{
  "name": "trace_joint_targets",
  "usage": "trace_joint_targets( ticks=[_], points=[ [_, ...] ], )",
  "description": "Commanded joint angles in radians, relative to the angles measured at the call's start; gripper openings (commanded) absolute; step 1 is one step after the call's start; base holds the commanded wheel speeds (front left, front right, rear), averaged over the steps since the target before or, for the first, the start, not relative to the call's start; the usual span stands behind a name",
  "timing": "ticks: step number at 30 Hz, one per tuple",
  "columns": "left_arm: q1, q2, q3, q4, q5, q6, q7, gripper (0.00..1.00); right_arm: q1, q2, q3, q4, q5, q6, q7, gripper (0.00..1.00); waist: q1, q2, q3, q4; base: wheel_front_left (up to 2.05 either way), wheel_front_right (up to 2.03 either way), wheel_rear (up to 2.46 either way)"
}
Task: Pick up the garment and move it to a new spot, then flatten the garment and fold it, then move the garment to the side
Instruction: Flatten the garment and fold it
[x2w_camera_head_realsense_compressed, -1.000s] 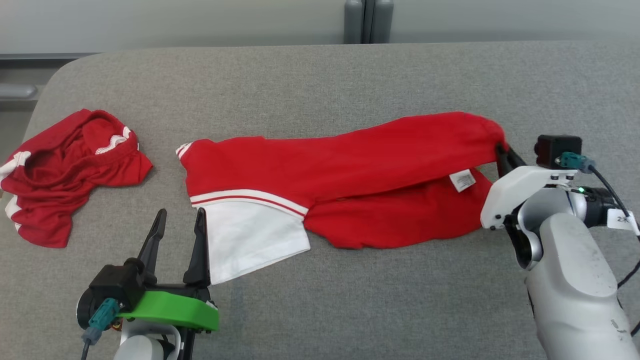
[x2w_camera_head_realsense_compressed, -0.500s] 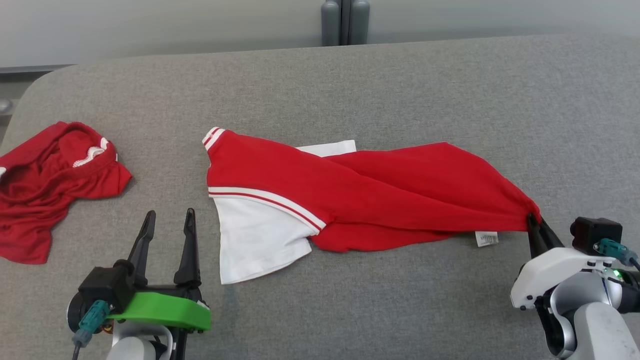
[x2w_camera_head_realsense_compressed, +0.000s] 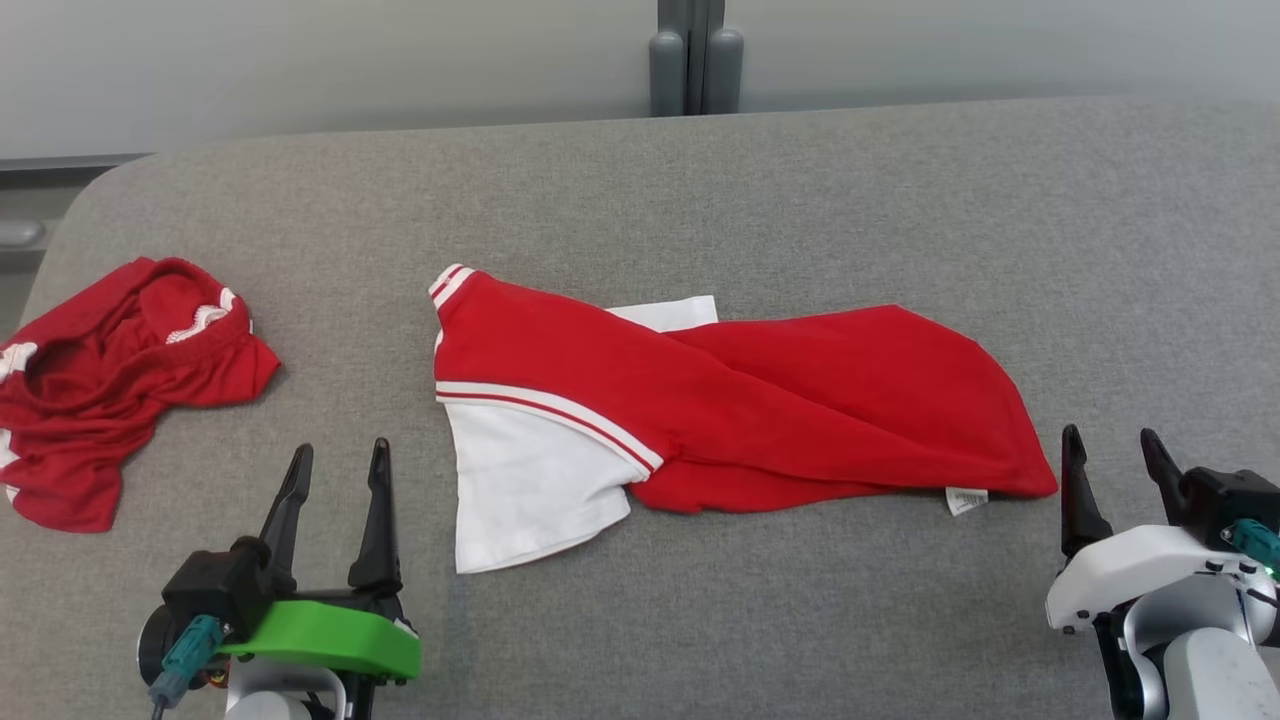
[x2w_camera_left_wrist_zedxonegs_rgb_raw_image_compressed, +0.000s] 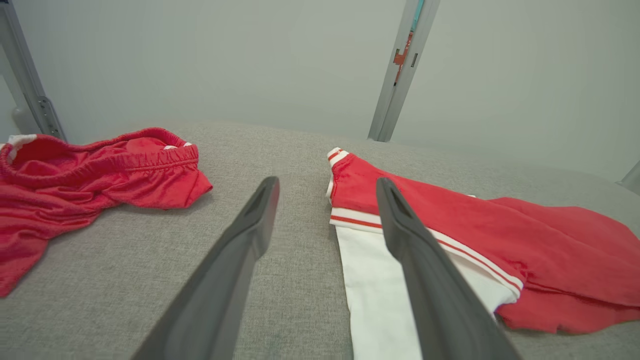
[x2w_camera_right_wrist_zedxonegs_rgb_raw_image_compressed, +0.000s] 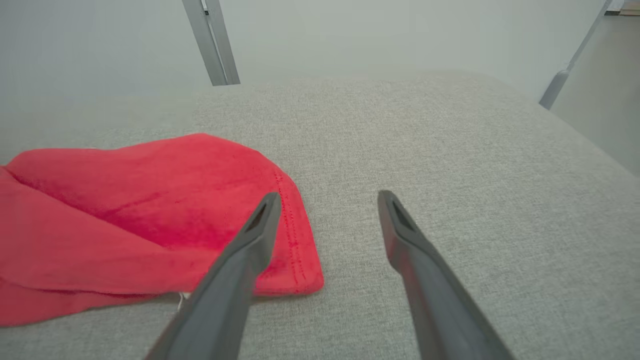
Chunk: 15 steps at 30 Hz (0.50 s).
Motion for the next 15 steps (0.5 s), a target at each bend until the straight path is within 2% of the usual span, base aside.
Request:
trace_joint_targets(
  ticks=[1, 7, 15],
  points=[
    [0.016, -0.003, 0.007, 0.002, -0.002, -0.002, -0.001, 1.0, 0.019, -0.002, 0.005, -0.011, -0.001, -0.001, -0.025, 1.0, 0.0, 0.0, -0.014, 0.001, 0.0, 0.0, 0.0],
    [0.051, -0.005, 0.016, 0.008, 0.007, -0.002, -0.001, 1.0, 0.035, -0.002, 0.059, -0.074, -0.034, -0.001, -0.148, 1.0, 0.0, 0.0, -0.052, -0.007, 0.0, 0.0, 0.0],
    [0.085, -0.005, 0.016, 0.014, 0.02, -0.002, -0.001, 1.0, 0.073, -0.003, 0.12, -0.13, -0.05, -0.001, -0.182, 1.0, 0.0, 0.0, -0.096, -0.011, 0.0, 0.0, 0.0]
  ],
)
